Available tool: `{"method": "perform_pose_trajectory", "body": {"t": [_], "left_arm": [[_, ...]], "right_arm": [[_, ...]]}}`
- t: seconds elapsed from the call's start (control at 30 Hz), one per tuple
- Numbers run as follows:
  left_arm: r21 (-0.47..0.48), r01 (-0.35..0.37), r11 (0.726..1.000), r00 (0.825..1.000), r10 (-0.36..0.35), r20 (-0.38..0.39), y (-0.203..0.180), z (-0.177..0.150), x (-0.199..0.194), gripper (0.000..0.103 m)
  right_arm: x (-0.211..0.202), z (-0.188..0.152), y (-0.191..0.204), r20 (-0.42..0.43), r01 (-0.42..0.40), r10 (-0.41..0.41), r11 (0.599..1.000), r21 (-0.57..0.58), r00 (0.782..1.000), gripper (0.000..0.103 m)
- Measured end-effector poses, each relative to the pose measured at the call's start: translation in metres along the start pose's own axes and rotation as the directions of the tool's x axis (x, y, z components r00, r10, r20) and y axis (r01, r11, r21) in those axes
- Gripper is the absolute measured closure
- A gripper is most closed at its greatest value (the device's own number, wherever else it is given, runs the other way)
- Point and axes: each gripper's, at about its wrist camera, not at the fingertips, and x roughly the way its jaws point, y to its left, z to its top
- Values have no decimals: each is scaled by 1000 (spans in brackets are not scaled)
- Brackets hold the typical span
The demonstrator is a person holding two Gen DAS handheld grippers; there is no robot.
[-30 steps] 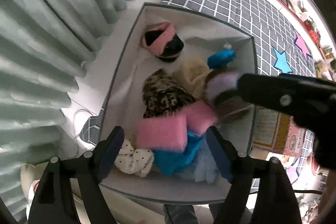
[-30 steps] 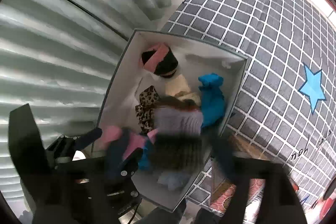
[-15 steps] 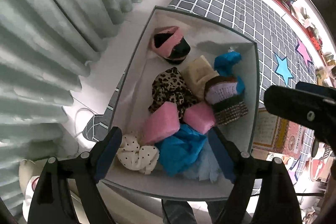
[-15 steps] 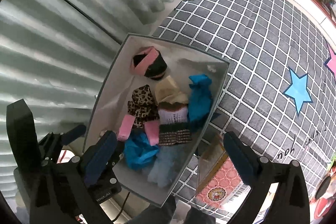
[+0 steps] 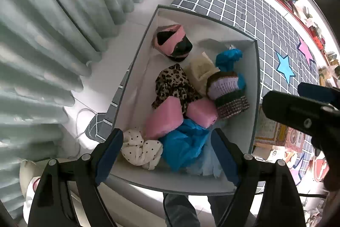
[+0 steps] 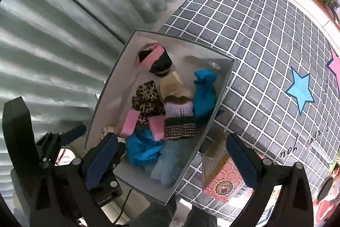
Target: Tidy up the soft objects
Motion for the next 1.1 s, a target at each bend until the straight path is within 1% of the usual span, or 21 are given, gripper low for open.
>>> {"method": "perform_pose_trajectory", "body": {"t": [0.3,0.6,0.9,1.03,1.1], "left_arm": [[25,-10,1000,1000,10,3,1,-9,-6,16],[35,-2,999,1000,2,3,6,-12,-8,16],[39,-8,999,1000,9,-6,11,-14,-8,16],[30,5,1000,1000,-5,-11,14,-15,-7,16],[17,46,999,999,-46,7,17,-16,-8,16]], "right_arm": [[0,-7,11,-7,29,-30,999,-32,1000,0],[-2,-14,20,0,69,-69,996,-56,998,0],[-3,-18,25,4,81,-80,995,-57,997,0],[-3,-19,27,4,81,-81,995,-62,997,0],[-2,-20,29,3,81,-82,994,-67,997,0]]}}
